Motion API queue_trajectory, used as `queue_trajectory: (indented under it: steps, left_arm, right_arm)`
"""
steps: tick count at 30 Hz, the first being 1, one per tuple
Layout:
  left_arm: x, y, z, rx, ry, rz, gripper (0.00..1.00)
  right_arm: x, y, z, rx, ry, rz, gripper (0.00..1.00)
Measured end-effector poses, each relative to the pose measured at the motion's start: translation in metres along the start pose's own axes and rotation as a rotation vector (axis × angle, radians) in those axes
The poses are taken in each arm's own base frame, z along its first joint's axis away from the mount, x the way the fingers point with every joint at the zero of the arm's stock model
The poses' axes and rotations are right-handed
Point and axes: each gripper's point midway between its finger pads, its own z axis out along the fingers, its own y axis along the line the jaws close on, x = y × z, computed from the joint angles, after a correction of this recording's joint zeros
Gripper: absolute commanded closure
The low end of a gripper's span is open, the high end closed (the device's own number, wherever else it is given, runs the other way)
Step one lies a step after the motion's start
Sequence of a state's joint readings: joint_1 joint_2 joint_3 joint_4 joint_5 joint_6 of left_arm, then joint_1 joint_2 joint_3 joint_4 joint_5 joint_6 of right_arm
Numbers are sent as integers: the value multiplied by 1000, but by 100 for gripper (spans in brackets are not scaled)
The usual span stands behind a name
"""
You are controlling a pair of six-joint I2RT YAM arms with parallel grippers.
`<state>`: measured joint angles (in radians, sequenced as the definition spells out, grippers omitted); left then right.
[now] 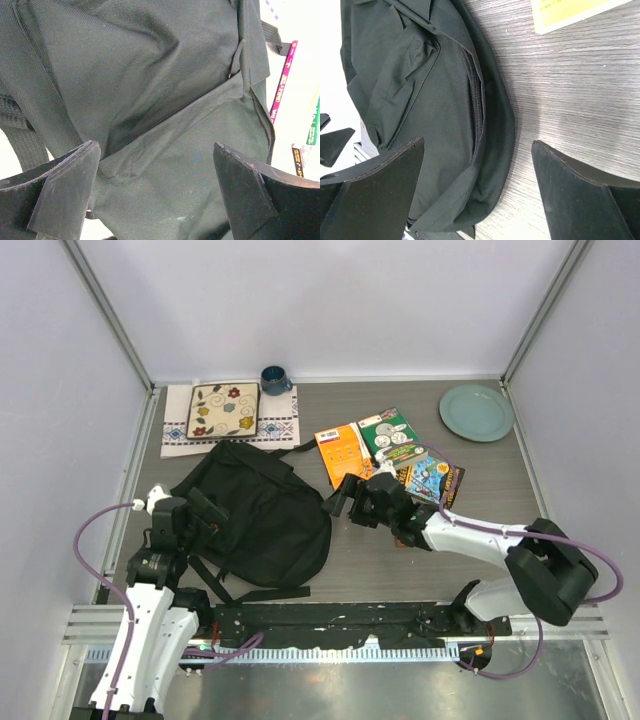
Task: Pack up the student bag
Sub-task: Unzip the student bag at the center of the board.
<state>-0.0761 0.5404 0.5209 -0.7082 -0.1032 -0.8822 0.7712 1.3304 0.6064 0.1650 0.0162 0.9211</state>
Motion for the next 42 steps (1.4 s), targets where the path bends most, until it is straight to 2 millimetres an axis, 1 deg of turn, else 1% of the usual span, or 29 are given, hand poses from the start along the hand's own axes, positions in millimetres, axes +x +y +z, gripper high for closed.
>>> queue_trajectory:
  steps: [6, 8, 10, 12, 13, 14, 17, 18, 19, 20, 21, 25, 27, 29, 32, 34, 36, 37, 40, 42]
  left_arm:
    - [4, 3, 5, -3, 5, -4, 0]
    - [6, 5, 6, -6, 10, -4, 0]
    - [7, 6, 6, -8, 14, -3, 0]
    - [9, 6, 7, -7, 21, -3, 0]
    - [10, 6, 8, -3, 24, -4, 0]
    - [12, 6, 8, -1, 28, -4, 0]
    - [16, 8, 9, 0, 41, -5, 0]
    - [17, 8, 9, 0, 44, -5, 0]
    - [17, 7, 9, 2, 45, -4, 0]
    - [17, 7, 9, 6, 47, -4, 0]
    - [18, 6, 9, 8, 49, -4, 0]
    - [19, 4, 9, 17, 56, -3, 0]
    - [19, 3, 9, 23, 58, -4, 0]
    - [19, 2, 8, 30, 60, -3, 1]
    - [19, 0, 8, 39, 61, -3, 0]
    - [19, -1, 7, 47, 60, -4, 0]
    - [19, -3, 5, 58, 56, -11, 0]
    - [19, -5, 4, 70, 53, -21, 1]
    - [24, -8, 6, 109, 57, -53, 0]
    - [34, -4, 12, 117, 75, -76, 3]
  right_arm:
    - [10, 1, 22, 33, 48, -6, 11]
    - [13, 2, 27, 37, 57, -9, 18]
    - [18, 2, 30, 34, 74, -11, 28]
    - [23, 1, 33, 36, 94, -11, 30]
    - [26, -1, 35, 39, 103, -11, 40]
    - [28, -2, 38, 42, 113, -11, 47]
    - [33, -4, 46, 51, 137, -19, 61]
    - [34, -3, 48, 48, 140, -20, 79]
    - [34, -2, 49, 45, 142, -24, 87]
    - [34, 0, 50, 41, 143, -30, 91]
    - [32, 3, 50, 35, 143, -34, 99]
    - [19, 16, 52, 27, 125, -73, 100]
    - [6, 24, 51, 37, 93, -111, 99]
    - [-7, 32, 47, 43, 58, -149, 99]
    - [-35, 44, 40, 64, -7, -197, 99]
    - [-54, 46, 38, 83, -47, -209, 99]
    - [-69, 39, 37, 110, -75, -206, 99]
    - [-75, 33, 36, 130, -85, -200, 100]
    - [-85, 12, 35, 188, -92, -180, 99]
    - [-87, 2, 34, 211, -96, -171, 99]
